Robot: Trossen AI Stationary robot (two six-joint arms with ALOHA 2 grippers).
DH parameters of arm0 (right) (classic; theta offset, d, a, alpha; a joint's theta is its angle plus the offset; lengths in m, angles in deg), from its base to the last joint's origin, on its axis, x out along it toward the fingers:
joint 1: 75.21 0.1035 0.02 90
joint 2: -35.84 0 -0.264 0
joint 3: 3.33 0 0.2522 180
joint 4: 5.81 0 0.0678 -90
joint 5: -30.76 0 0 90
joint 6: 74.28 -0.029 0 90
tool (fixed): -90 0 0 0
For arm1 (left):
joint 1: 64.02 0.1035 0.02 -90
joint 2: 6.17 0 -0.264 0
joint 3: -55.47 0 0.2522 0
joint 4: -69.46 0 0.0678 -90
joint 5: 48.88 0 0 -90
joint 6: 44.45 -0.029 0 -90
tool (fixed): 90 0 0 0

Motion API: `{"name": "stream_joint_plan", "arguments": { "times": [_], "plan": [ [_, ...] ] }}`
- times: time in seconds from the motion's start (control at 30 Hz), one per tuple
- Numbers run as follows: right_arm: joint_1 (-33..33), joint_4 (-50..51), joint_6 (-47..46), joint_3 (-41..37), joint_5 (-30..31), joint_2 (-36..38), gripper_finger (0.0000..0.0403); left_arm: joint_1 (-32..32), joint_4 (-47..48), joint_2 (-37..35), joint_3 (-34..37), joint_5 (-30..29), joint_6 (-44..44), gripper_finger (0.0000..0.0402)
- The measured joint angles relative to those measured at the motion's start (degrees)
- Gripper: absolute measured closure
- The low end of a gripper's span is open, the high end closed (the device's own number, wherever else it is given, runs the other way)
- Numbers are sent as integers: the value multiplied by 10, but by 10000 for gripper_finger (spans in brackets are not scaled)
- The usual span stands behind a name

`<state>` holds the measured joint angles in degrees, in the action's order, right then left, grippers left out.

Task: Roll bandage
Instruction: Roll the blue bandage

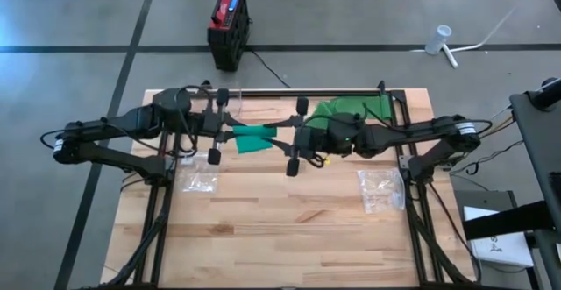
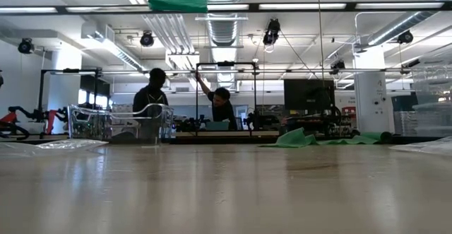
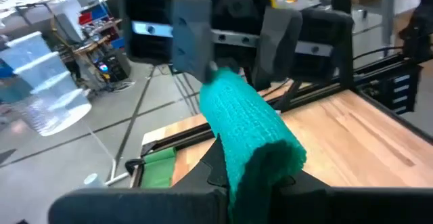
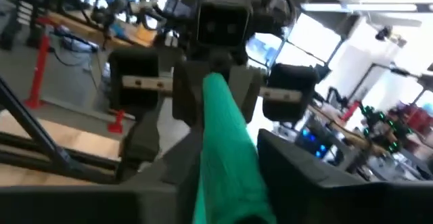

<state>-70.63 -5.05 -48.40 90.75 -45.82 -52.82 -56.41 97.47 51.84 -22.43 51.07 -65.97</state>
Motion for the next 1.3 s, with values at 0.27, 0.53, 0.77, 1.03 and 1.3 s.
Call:
{"name": "stream_joint_plan", "arguments": {
  "times": [0.27,0.53,0.77,1.03,1.3],
  "plan": [
    [7,104,-28,30,83,-3,386,0,12,-3,2,-25,-3,390],
    [16,169,-29,29,108,32,360,-2,11,-21,2,-17,0,390],
    [20,112,9,27,47,35,270,-2,7,-22,15,-15,6,390],
    [16,86,103,28,-23,19,159,-2,-7,-12,27,-14,26,390],
    [35,76,333,26,51,-20,180,-2,-33,6,28,17,143,390]
  ]
}}
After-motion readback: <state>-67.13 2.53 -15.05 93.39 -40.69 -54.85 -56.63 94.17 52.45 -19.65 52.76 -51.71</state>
